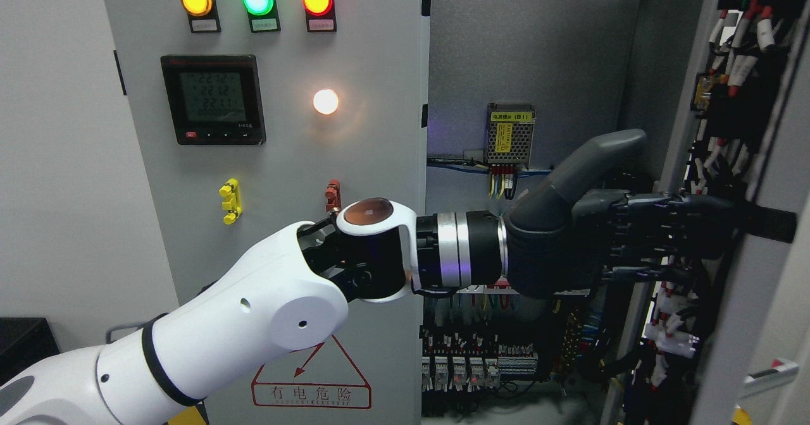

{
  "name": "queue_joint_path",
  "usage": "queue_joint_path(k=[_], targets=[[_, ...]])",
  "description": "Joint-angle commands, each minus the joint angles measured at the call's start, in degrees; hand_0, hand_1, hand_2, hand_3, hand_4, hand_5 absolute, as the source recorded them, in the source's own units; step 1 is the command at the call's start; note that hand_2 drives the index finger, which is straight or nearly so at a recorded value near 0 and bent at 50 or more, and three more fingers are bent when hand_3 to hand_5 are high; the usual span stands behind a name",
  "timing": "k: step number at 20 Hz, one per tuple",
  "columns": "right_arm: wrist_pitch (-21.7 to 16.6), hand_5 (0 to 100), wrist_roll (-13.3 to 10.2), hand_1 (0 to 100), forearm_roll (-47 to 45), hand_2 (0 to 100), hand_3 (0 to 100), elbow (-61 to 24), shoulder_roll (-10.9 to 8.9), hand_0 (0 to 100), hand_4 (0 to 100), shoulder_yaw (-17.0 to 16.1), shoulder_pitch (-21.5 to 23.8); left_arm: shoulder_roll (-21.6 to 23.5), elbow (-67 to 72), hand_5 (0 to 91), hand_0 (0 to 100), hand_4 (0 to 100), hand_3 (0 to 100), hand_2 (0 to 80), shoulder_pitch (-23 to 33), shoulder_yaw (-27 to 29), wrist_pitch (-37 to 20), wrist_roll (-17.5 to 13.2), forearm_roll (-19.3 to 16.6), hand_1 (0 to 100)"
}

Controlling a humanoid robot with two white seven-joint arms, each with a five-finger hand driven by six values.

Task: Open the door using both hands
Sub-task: 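Push the handle door with the left hand, swinging it wide open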

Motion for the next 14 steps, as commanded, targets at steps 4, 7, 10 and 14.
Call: queue_joint_path(k=[4, 7, 10, 14], targets=[[0.01, 0, 0.07, 0, -0.01, 0, 0, 0.07, 0.00, 0, 0, 0.00, 0.00, -11.96, -2.57, 0.0, 0, 0, 0, 0.0, -0.12, -2.57, -0.26, 8.06, -0.79, 0], [0.01, 0, -0.01, 0, -0.01, 0, 0, 0.07, 0.00, 0, 0, 0.00, 0.00, -12.76, -2.48, 0.0, 0, 0, 0, 0.0, -1.35, -4.07, -0.35, 8.06, -0.70, 0], [0.01, 0, -0.01, 0, -0.01, 0, 0, 0.07, 0.00, 0, 0, 0.00, 0.00, -14.16, -1.78, 0.0, 0, 0, 0, 0.0, -1.79, -6.00, -0.79, 8.06, -0.70, 0], [0.01, 0, -0.01, 0, -0.01, 0, 0, 0.07, 0.00, 0, 0, 0.00, 0.00, -16.36, 0.94, 0.0, 0, 0, 0, 0.0, -5.22, -10.48, -1.14, 8.06, -0.17, 0]])
